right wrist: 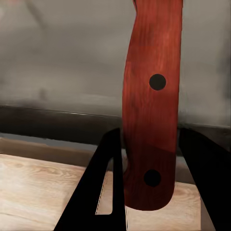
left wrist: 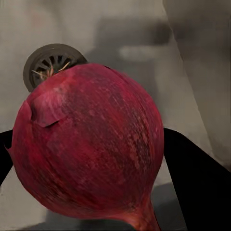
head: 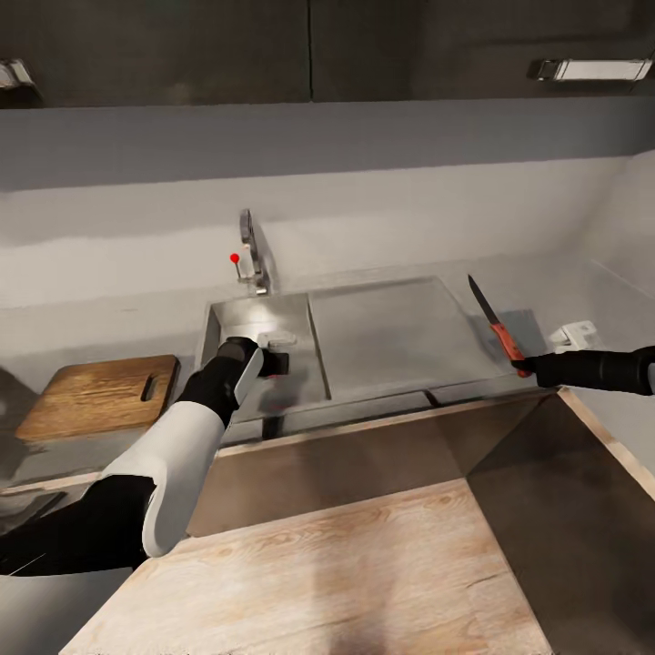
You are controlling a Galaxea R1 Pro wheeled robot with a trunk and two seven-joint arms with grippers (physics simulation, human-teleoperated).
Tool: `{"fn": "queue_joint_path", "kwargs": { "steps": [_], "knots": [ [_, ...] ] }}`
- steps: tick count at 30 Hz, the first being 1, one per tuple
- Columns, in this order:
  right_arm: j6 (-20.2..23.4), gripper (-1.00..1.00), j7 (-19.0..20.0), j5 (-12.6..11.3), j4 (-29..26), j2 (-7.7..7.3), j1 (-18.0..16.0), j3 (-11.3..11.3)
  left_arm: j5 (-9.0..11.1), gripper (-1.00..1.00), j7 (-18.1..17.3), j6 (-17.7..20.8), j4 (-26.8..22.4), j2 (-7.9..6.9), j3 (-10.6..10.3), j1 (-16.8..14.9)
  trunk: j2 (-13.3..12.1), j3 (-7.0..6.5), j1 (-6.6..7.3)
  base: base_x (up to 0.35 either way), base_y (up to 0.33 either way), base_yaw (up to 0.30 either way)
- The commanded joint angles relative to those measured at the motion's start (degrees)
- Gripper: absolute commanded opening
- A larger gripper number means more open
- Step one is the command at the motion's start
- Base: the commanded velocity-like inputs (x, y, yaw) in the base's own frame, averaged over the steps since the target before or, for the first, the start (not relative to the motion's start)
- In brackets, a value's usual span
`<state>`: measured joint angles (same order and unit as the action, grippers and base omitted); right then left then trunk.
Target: In the kitchen, take the Vidalia onion out of the sink, dice it on the chopping board with the paring knife, put the diced onion into the bowl on the countertop, then place both the paring knife and the chopping board into the sink.
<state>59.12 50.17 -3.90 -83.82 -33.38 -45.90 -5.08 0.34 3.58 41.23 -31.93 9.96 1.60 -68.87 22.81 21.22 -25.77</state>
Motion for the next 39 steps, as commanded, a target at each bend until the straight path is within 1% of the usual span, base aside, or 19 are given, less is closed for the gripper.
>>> {"fn": "queue_joint_path", "kwargs": {
  "steps": [1, 8, 11, 15, 22, 36, 38, 39],
  "knots": [
    [0.47, -1.00, -0.11, -0.41, -0.02, -0.02, -0.05, -0.01, 0.03, -1.00, 0.20, 0.27, -0.07, 0.04, 0.16, -0.03, 0.11, 0.10, -0.02, -0.127, 0.297, 0.000],
    [0.47, -1.00, -0.14, -0.39, -0.02, -0.02, -0.06, -0.01, 0.04, -1.00, 0.21, 0.33, -0.07, 0.04, 0.16, -0.03, 0.11, 0.10, -0.02, -0.109, 0.293, 0.000],
    [0.47, -1.00, -0.15, -0.34, -0.02, -0.02, -0.06, -0.01, 0.04, -1.00, 0.20, 0.34, -0.07, 0.04, 0.16, -0.03, 0.11, 0.10, -0.02, -0.041, 0.135, 0.054],
    [0.47, -1.00, -0.16, -0.33, -0.02, -0.02, -0.06, -0.01, 0.03, -1.00, 0.20, 0.34, -0.07, 0.04, 0.16, -0.03, 0.11, 0.10, -0.02, -0.010, 0.032, 0.134],
    [0.47, -1.00, -0.15, -0.32, -0.02, -0.02, -0.06, -0.01, 0.04, -1.00, 0.24, 0.34, -0.07, 0.04, 0.16, -0.03, 0.11, 0.08, -0.02, -0.002, 0.006, 0.030],
    [0.47, -1.00, -0.16, -0.32, -0.02, -0.02, -0.05, -0.01, 0.02, -1.00, 0.20, 0.32, -0.28, 0.04, 0.16, -0.03, 0.11, -1.04, -0.02, 0.000, 0.000, 0.000],
    [0.47, -1.00, -0.14, -0.32, -0.02, -0.02, -0.06, -0.01, 0.02, -1.00, 0.20, 0.38, -2.96, 0.04, 0.16, -0.03, 0.11, -1.22, -0.02, 0.000, 0.000, 0.000],
    [0.45, -1.00, -0.15, -0.32, -0.02, -0.02, -0.06, -0.01, 0.03, -1.00, 0.15, 0.52, -6.35, 0.04, 0.13, -0.03, 0.11, -1.28, -0.02, 0.000, 0.000, 0.000]
  ]
}}
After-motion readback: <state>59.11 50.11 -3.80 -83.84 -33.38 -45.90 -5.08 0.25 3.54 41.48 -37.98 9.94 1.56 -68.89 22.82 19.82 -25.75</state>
